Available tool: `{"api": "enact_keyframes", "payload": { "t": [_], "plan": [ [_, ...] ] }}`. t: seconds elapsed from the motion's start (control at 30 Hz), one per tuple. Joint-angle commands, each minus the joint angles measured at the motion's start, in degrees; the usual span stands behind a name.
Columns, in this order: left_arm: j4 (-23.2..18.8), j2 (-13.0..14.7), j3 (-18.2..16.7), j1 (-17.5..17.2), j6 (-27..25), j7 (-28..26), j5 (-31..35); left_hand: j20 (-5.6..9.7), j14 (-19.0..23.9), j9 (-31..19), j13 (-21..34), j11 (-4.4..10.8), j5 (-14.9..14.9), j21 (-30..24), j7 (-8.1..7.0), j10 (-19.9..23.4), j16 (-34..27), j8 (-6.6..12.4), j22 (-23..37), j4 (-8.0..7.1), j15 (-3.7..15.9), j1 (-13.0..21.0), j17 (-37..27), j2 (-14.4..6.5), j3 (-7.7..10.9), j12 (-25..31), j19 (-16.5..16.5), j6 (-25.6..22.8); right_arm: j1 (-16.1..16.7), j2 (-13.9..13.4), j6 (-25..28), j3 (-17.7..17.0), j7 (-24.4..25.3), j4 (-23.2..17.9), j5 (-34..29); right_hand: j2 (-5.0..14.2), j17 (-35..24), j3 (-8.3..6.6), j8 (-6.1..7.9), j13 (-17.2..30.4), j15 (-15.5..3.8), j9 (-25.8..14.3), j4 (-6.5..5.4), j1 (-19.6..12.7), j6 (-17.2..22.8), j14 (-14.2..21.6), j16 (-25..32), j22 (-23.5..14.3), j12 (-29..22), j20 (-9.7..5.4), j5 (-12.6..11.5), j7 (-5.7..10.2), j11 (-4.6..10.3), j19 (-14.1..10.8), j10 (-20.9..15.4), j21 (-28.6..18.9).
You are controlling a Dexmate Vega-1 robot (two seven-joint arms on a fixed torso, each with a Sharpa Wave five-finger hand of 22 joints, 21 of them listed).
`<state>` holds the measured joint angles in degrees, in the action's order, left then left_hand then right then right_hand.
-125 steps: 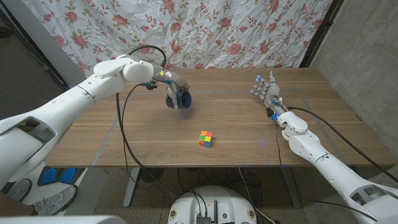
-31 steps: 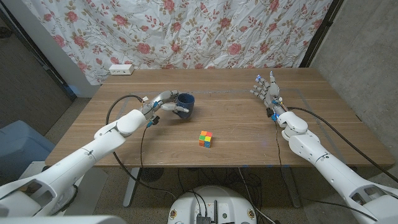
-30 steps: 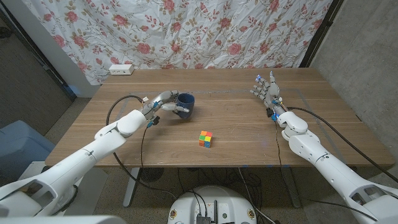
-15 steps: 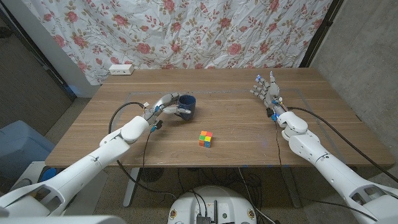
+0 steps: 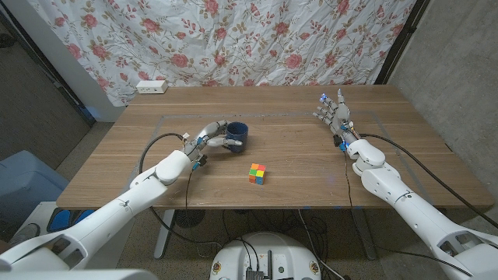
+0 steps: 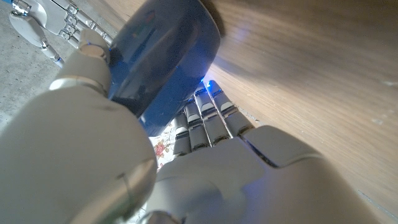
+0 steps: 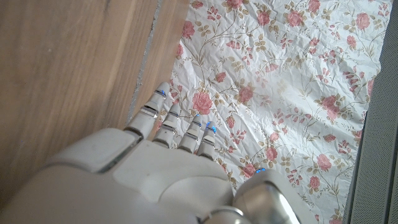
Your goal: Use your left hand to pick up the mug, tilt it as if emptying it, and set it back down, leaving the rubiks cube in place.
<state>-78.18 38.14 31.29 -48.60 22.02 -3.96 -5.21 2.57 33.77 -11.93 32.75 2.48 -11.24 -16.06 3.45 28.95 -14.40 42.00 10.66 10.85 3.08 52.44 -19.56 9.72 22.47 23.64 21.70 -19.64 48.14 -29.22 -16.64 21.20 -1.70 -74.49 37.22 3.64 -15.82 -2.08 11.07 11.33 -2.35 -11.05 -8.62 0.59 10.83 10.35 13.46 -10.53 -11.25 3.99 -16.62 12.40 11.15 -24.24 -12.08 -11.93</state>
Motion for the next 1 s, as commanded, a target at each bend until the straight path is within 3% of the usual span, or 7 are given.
{"api": "enact_keyframes", "payload": {
  "t": [0.03,0.3,0.6,0.77,0.9,1.0],
  "plan": [
    [1.2,-1.0,0.8,-0.2,0.0,0.0,-0.2,1.98,-0.5,0.0,0.1,8.99,-0.2,0.4,-7.94,8.4,0.1,7.29,0.0,-1.09,9.46,-1.9,-0.1,-15.2,1.67,-0.3,-0.4,-7.3,0.0,0.0,0.0,0.0,0.0,0.0,0.0,1.28,-0.1,-0.18,0.21,0.2,-2.86,-0.1,-0.39,-0.5,-0.1,0.4,0.1,-0.3,-0.2,0.01,-0.2,0.37,-0.12,-0.2,-0.4,-0.4],
    [1.4,-0.7,1.2,0.0,-0.4,1.0,-0.4,1.86,-3.1,0.5,-0.2,8.53,-0.1,1.1,-8.19,5.7,1.3,6.05,0.0,-0.86,8.75,-2.0,0.5,-14.9,1.75,-2.0,-1.7,-5.6,0.0,0.0,0.0,0.0,0.0,0.1,0.0,1.29,-0.1,-0.18,0.21,0.2,-2.79,-0.1,-0.4,-0.5,-0.1,0.4,0.1,-0.3,-0.3,0.03,-0.2,0.37,-0.14,-0.2,-0.5,-0.3],
    [1.1,0.1,1.1,0.2,-1.2,2.1,-1.1,0.91,-7.7,1.3,-1.8,7.97,0.0,1.9,-7.65,-0.8,3.0,2.36,0.0,-0.96,6.46,-3.3,2.1,-13.2,0.94,-6.1,-2.4,-1.6,0.0,0.0,0.0,0.0,0.0,0.0,0.0,1.27,-0.1,-0.18,0.21,0.2,-2.82,-0.1,-0.39,-0.5,-0.1,0.4,0.1,-0.3,-0.3,0.03,-0.2,0.37,-0.15,-0.2,-0.5,-0.3],
    [0.9,0.7,1.0,0.2,-1.8,2.9,-1.7,0.65,-9.6,1.7,-3.4,6.43,0.0,2.0,-7.48,-4.3,3.3,-1.35,0.0,-0.98,5.16,-4.0,3.5,-12.1,0.22,-8.3,-2.0,1.8,0.0,0.0,0.0,0.0,0.0,0.0,0.0,1.27,-0.1,-0.18,0.21,0.2,-2.79,-0.1,-0.39,-0.5,-0.1,0.4,0.1,-0.3,-0.3,0.02,-0.2,0.37,-0.13,-0.2,-0.5,-0.4],
    [0.8,1.0,0.9,0.3,-2.2,3.2,-1.9,0.3,-11.4,1.9,-4.6,6.08,0.1,2.1,-7.15,-5.9,3.8,-3.51,0.1,-0.94,3.99,-4.4,4.7,-11.0,-0.44,-9.4,-1.8,3.4,0.0,0.0,0.0,0.0,0.0,0.0,0.0,1.28,-0.1,-0.18,0.21,0.2,-2.8,-0.1,-0.39,-0.5,-0.1,0.4,0.1,-0.3,-0.3,0.02,-0.2,0.37,-0.17,-0.2,-0.5,-0.4],
    [1.0,1.2,0.9,0.5,-2.0,4.0,-2.4,0.1,-13.9,1.9,-6.1,4.78,0.0,2.2,-7.06,-8.0,4.2,-5.87,0.1,-1.09,2.52,-5.0,6.1,-10.1,-1.11,-10.8,-1.6,4.5,0.0,0.0,0.0,0.0,0.0,0.0,0.0,1.28,-0.1,-0.18,0.21,0.2,-2.78,-0.1,-0.39,-0.5,-0.1,0.4,0.1,-0.3,-0.3,0.02,-0.2,0.37,-0.11,-0.2,-0.4,-0.4]
  ]
}}
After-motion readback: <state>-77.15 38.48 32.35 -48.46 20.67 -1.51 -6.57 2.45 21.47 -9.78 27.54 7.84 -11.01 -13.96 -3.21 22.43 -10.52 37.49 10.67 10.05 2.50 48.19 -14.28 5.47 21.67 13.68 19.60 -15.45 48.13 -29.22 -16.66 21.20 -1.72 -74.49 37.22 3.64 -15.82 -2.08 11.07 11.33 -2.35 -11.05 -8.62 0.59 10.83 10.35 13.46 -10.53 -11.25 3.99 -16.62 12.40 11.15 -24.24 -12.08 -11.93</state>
